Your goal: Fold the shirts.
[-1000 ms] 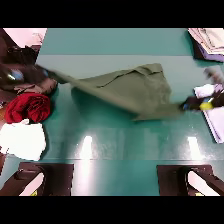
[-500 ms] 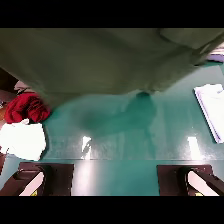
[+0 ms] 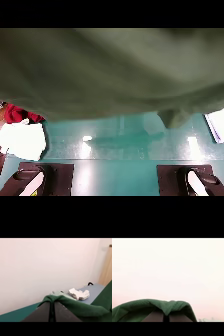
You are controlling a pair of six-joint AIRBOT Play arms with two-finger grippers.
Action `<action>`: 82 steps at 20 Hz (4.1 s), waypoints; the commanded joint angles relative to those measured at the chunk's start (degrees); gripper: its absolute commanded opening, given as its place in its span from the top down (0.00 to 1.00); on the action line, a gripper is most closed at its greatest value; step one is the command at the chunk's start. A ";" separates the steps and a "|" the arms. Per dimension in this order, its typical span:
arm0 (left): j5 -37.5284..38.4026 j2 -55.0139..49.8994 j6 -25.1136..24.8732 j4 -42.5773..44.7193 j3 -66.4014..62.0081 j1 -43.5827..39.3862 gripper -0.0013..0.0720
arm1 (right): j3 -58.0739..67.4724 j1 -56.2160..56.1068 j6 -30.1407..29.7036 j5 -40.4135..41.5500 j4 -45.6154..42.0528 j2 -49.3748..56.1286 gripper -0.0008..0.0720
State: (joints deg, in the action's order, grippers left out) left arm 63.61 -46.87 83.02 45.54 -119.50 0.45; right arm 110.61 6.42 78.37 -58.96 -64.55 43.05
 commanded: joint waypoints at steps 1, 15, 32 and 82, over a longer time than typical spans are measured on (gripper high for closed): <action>4.72 -0.61 4.85 5.92 6.56 0.07 0.95 | 1.33 3.80 5.11 -7.08 -0.98 1.90 0.97; -8.85 -42.12 -2.99 4.07 34.75 0.07 0.95 | -7.93 -0.94 9.25 -24.70 -0.02 55.15 0.97; -10.29 -47.15 -15.52 2.32 41.70 -0.87 0.95 | -21.97 -2.47 3.04 -11.76 -12.59 51.74 0.97; -0.11 -23.65 -16.44 -5.09 78.90 5.22 0.95 | -67.67 11.32 2.84 -28.44 -16.00 13.77 0.52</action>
State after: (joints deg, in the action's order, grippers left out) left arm 62.81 -70.57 67.66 40.53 -38.33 5.67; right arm 48.25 17.76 77.93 -86.26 -72.25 57.82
